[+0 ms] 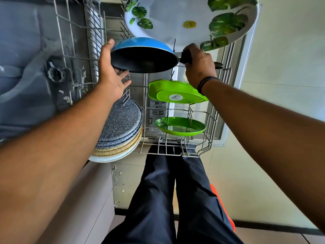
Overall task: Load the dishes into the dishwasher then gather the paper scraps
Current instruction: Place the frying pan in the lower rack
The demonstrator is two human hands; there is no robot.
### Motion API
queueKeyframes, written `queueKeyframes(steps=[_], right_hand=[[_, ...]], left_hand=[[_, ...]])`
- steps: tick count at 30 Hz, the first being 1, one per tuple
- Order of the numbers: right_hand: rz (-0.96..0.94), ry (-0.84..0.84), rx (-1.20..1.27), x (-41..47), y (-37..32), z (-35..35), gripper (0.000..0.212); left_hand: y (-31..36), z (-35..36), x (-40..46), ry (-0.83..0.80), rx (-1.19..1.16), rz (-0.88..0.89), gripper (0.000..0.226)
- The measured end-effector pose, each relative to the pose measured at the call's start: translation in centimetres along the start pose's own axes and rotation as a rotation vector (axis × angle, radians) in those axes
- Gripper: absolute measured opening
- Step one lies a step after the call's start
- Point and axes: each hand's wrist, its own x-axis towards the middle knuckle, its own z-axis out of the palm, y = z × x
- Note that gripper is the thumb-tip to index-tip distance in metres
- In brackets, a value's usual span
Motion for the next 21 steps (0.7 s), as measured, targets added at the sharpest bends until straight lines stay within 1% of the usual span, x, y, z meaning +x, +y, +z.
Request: queueKeyframes(steps=[8, 13, 21], right_hand=[[-0.012, -0.082, -0.019, 0.5, 1.2, 1.2, 0.034], [-0.015, -0.067, -0.026, 0.6, 1.4, 1.4, 0.033], [0.025, -0.076, -0.043, 0.5, 0.9, 1.5, 0.038]], left_hand=[[-0.7, -0.1, 1.2, 0.013, 0.009, -0.008, 0.056], [-1.0, -0.4, 1.9, -0.002, 0.008, -0.027, 0.06], [-1.3, -0.7, 2.1, -0.015, -0.088, -0.054, 0.069]])
